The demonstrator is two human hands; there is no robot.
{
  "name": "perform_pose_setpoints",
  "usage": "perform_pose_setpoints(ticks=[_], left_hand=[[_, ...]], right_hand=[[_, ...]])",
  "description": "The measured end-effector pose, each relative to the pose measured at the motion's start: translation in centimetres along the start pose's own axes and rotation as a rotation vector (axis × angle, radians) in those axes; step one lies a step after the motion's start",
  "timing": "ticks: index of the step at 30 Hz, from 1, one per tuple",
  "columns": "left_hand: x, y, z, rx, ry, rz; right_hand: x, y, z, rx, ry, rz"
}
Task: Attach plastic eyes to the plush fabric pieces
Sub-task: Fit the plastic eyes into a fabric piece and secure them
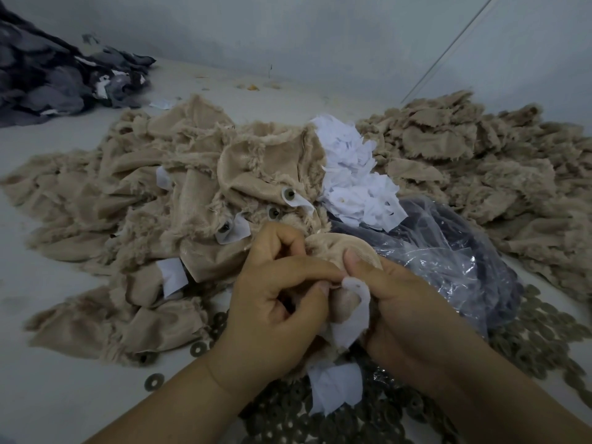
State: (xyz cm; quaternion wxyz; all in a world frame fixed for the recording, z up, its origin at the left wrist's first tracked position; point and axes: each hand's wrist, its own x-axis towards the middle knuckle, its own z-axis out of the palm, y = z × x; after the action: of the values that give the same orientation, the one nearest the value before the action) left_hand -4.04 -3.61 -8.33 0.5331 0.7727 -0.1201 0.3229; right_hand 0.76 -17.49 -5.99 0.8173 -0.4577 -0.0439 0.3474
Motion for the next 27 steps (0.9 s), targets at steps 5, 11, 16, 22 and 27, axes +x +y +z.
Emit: perform_pose_setpoints(ticks=[5,11,16,22,27], left_hand=[[0.0,-0.4,0.2,-0.024,0.106,-0.161],[0.1,-0.9,0.4,-0.029,0.086,-0.188],[0.2,-1.2,0.2,-0.106,0.115,-0.218],[0.2,-1.3,0.5,-0.138,0.107,-0.192],[0.1,-1.2,0.5,-0.107,0.076,-0.158]], right_hand=[[0.1,0.1,0.1,0.000,0.020,0.006],[0.0,0.4,0.2,-0.042,0.002,-0.012],[0.0,0.4,0.1,-0.021,-0.057,0.031],[0.2,0.1,0.0,0.029,-0.050,0.094],[0.0,0.2,0.0,0.034,-0.032,0.122]])
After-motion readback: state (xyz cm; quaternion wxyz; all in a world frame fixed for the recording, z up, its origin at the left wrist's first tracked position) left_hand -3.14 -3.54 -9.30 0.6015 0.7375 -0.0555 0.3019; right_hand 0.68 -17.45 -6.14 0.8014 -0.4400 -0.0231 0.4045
